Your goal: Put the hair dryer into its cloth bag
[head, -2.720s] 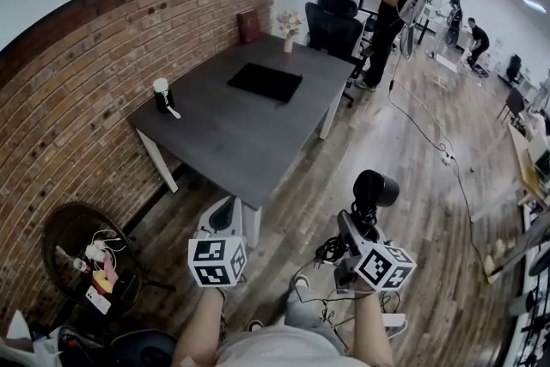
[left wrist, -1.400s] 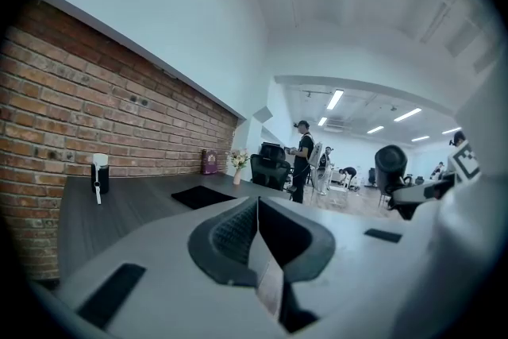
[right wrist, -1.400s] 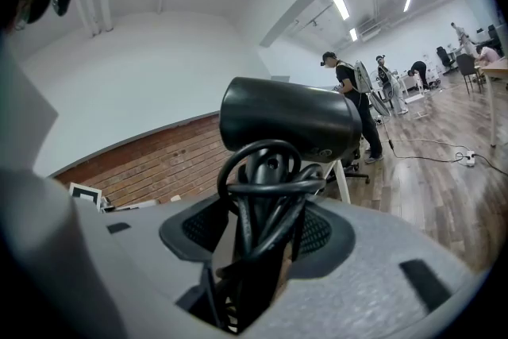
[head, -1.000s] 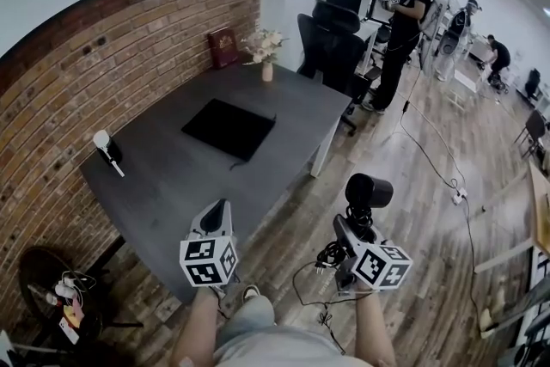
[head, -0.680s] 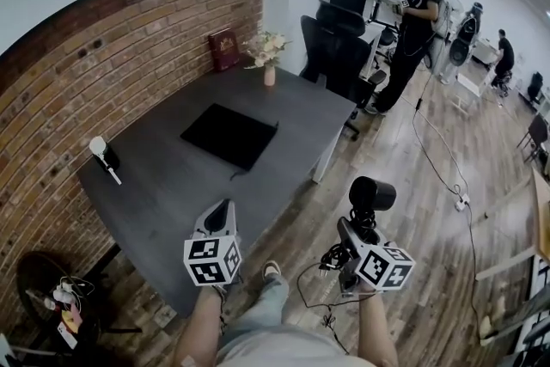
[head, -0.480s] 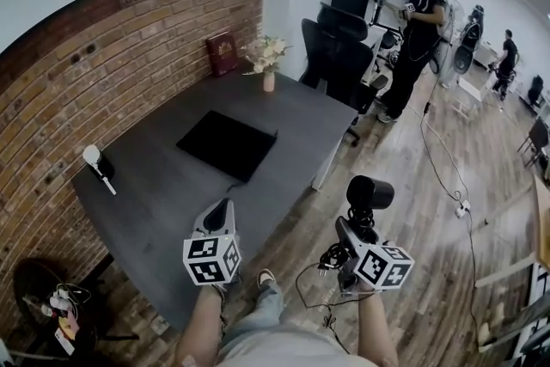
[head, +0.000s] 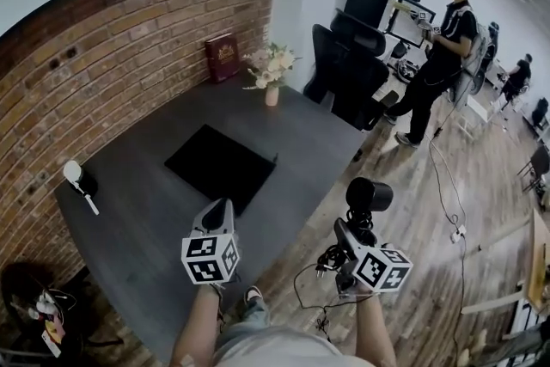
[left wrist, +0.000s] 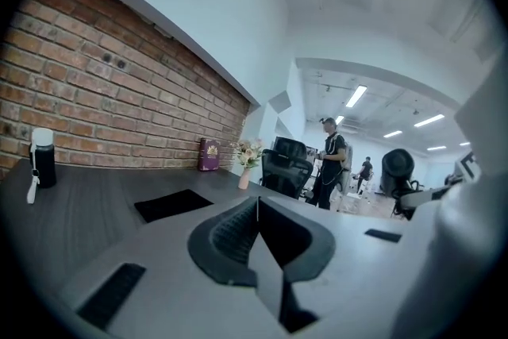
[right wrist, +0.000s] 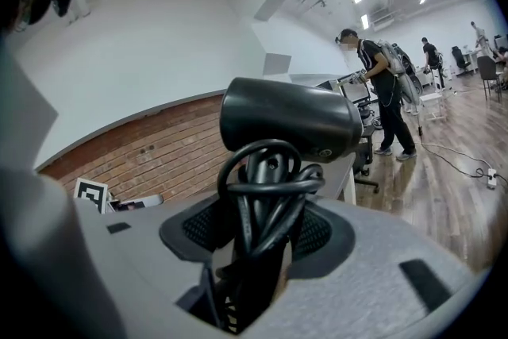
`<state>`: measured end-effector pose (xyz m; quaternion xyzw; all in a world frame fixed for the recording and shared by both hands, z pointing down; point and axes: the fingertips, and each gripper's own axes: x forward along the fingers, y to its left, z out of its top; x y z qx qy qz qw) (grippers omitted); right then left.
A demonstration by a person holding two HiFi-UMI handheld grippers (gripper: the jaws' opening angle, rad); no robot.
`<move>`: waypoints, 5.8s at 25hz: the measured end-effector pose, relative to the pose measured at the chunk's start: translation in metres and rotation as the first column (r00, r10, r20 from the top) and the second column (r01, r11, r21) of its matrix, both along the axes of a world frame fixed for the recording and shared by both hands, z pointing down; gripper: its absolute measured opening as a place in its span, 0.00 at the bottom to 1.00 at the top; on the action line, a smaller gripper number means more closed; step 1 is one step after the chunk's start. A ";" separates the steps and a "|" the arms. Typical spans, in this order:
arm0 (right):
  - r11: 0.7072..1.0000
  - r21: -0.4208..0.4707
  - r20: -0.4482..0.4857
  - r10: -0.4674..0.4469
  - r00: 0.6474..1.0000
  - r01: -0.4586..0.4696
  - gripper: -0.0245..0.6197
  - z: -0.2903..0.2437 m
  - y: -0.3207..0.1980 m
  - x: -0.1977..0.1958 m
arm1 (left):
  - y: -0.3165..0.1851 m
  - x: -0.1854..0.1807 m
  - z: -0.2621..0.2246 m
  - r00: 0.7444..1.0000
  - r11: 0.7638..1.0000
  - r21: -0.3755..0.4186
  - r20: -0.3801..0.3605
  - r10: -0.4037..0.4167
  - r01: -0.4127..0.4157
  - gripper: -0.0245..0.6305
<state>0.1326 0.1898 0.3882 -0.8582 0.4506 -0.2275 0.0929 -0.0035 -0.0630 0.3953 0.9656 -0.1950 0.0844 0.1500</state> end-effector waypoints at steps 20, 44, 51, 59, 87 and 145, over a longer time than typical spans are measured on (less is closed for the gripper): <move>0.984 -0.055 0.060 -0.169 0.984 0.172 0.38 0.032 -0.141 0.124 | -0.092 0.055 0.047 0.979 0.985 -0.040 0.118 -0.164 0.169 0.05; 0.741 -0.068 0.078 -0.664 0.744 0.668 0.38 0.046 -0.284 0.161 | -0.092 0.002 0.048 0.741 0.747 -0.032 0.156 -0.653 0.664 0.05; 0.719 -0.140 0.118 -0.670 0.733 0.681 0.38 0.074 -0.263 0.148 | -0.082 0.008 0.078 0.769 0.774 -0.076 0.209 -0.604 0.628 0.05; 0.732 -0.173 0.210 -0.626 0.751 0.659 0.37 0.120 -0.236 0.145 | -0.066 0.022 0.135 0.804 0.810 -0.144 0.305 -0.510 0.569 0.05; 0.798 -0.184 0.269 -0.520 0.811 0.573 0.37 0.152 -0.204 0.154 | -0.048 0.072 0.188 0.876 0.967 -0.138 0.463 -0.130 0.217 0.20; 0.596 -0.299 0.218 -0.718 0.661 0.746 0.37 0.134 -0.196 0.131 | -0.077 0.099 0.161 0.933 0.971 -0.142 0.332 -0.135 0.191 0.07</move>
